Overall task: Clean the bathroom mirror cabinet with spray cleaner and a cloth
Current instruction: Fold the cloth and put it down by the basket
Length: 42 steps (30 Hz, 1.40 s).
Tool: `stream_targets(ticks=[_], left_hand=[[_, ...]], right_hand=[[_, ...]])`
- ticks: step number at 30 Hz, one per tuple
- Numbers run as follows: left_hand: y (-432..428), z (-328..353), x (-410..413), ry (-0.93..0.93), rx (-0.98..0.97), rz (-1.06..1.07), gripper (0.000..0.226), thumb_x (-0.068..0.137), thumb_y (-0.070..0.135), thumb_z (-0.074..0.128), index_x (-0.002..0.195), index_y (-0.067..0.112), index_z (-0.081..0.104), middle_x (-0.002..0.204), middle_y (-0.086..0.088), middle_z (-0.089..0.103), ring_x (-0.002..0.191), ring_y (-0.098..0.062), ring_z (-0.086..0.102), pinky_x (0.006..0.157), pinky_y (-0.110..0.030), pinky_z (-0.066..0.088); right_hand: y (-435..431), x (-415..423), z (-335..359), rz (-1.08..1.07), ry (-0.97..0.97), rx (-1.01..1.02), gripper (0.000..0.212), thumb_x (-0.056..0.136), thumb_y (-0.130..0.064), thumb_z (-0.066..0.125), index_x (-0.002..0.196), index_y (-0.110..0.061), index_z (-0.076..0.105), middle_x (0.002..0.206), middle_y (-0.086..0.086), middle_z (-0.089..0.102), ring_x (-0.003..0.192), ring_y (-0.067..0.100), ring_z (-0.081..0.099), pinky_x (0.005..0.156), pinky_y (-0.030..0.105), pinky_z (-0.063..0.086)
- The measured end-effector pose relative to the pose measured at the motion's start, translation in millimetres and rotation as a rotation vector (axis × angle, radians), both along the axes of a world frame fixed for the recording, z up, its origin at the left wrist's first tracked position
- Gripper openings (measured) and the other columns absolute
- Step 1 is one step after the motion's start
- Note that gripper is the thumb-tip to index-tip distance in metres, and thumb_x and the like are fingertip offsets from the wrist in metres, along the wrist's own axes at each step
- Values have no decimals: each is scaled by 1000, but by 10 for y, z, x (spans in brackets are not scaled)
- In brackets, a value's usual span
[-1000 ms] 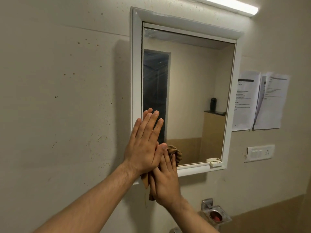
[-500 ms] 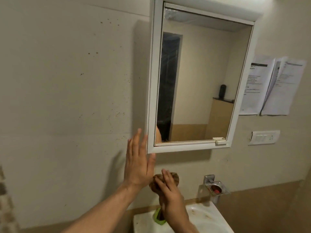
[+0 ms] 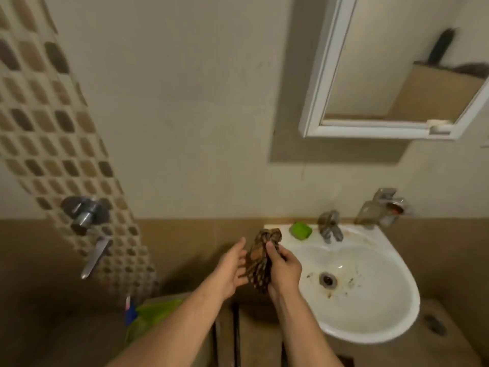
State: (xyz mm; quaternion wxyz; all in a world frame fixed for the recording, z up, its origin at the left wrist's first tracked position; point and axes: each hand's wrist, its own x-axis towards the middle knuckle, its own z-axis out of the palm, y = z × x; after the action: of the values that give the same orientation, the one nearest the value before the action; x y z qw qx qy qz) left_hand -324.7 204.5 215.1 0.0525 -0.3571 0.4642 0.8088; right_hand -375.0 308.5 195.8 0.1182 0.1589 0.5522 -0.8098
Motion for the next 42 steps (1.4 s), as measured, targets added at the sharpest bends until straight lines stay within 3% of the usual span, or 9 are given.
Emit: stream_targets(ticks=[7, 10, 14, 21, 25, 28, 33, 38, 42], left_hand=[[-21, -435, 716, 60, -265, 59, 7, 98, 4, 65, 92, 3, 69, 84, -14, 70, 73, -20, 63, 58, -17, 52], [-117, -493, 951, -1, -316, 233, 9, 101, 5, 61, 94, 3, 66, 89, -15, 66, 77, -20, 59, 57, -17, 49], [-302, -570, 1161, -74, -248, 397, 16, 103, 15, 61, 88, 9, 64, 84, -5, 68, 73, -16, 65, 61, -21, 54], [-329, -642, 1263, -97, -447, 378, 25, 106, 22, 56, 86, 9, 62, 66, -3, 57, 55, -13, 57, 60, -28, 51], [-320, -576, 1216, -42, -479, 283, 21, 105, 22, 58, 89, 10, 64, 64, -1, 57, 50, -11, 54, 59, -29, 52], [-299, -516, 1176, 14, -638, 170, 18, 102, 17, 63, 85, 14, 66, 75, -4, 64, 61, -11, 56, 63, -28, 52], [-305, -420, 1128, 68, -931, -233, 18, 94, 24, 72, 77, 25, 70, 68, 13, 68, 62, -3, 61, 68, -29, 50], [-381, -196, 1075, 59, -1153, -397, 16, 92, 33, 72, 76, 29, 71, 71, 14, 69, 72, -8, 65, 72, -31, 54], [-555, -9, 1126, 41, -1264, -439, 14, 94, 37, 71, 88, 25, 75, 83, 8, 72, 86, -15, 68, 80, -34, 55]], right_hand=[[-121, 740, -266, 97, -45, 116, 15, 85, -10, 83, 99, -8, 78, 99, 11, 79, 93, 18, 76, 81, 31, 62], [-61, 937, -384, 77, -87, 90, 8, 91, -3, 75, 88, -9, 78, 83, 1, 80, 75, 5, 76, 63, 16, 57], [95, 1029, -541, 85, -87, 185, 12, 97, -8, 70, 86, -9, 76, 82, -9, 77, 81, -4, 72, 65, 9, 53], [322, 1150, -763, 411, 129, 697, 34, 88, -56, 72, 100, -24, 68, 96, -11, 72, 91, 5, 66, 77, 26, 51], [393, 1186, -877, 696, 344, 981, 15, 86, -44, 77, 88, -35, 65, 94, -13, 70, 90, 10, 67, 80, 38, 56], [403, 1179, -874, 813, 429, 1202, 11, 91, -40, 68, 102, -40, 67, 115, -9, 68, 106, 19, 66, 92, 44, 54], [263, 1167, -720, 770, 616, 901, 63, 84, -42, 75, 142, -25, 57, 136, -2, 59, 125, 15, 54, 106, 34, 45], [41, 1203, -573, 633, 711, 841, 27, 95, -33, 68, 118, -19, 72, 111, -1, 68, 105, 15, 63, 89, 43, 54], [114, 1139, -575, 693, 648, 1084, 9, 87, -37, 63, 89, -28, 63, 87, -10, 64, 83, 14, 61, 74, 42, 55]])
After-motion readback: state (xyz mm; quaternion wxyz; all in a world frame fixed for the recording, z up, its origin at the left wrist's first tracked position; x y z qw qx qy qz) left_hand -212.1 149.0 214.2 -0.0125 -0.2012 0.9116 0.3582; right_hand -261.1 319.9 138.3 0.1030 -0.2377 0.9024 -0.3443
